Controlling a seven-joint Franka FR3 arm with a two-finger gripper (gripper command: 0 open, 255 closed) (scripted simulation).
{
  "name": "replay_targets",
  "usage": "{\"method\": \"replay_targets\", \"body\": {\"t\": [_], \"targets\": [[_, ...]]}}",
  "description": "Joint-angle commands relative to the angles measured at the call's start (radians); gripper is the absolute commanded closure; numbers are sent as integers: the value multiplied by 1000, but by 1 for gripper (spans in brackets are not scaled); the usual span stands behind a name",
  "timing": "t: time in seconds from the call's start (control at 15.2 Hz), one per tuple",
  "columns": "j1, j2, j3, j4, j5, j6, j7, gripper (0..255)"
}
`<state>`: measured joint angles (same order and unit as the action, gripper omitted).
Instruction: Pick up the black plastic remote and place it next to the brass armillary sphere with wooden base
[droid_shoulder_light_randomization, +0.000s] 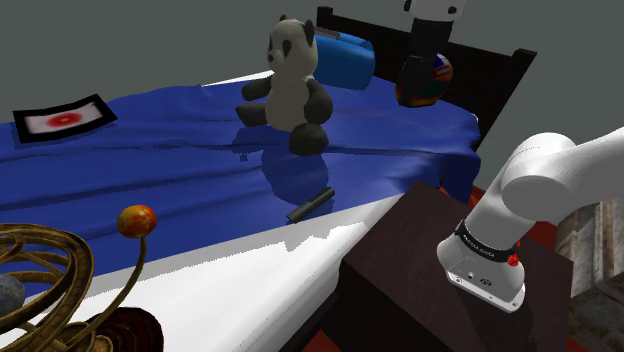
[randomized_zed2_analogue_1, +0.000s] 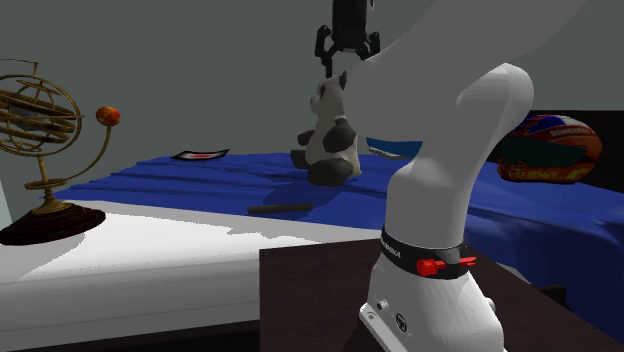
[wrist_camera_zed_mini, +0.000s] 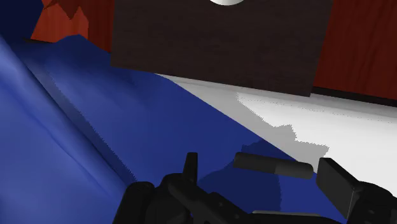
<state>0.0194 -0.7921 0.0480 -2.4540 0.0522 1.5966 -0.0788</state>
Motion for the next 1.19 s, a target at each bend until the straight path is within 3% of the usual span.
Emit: {"method": "replay_targets", "body": {"t": [0.0,0.53,1.12], "targets": [[0,0,0,0,0,0,0,0],[107,175,-11,-116,-34,325,-267,0],[218,452,-3,-161,-62,691,-546,0]]}}
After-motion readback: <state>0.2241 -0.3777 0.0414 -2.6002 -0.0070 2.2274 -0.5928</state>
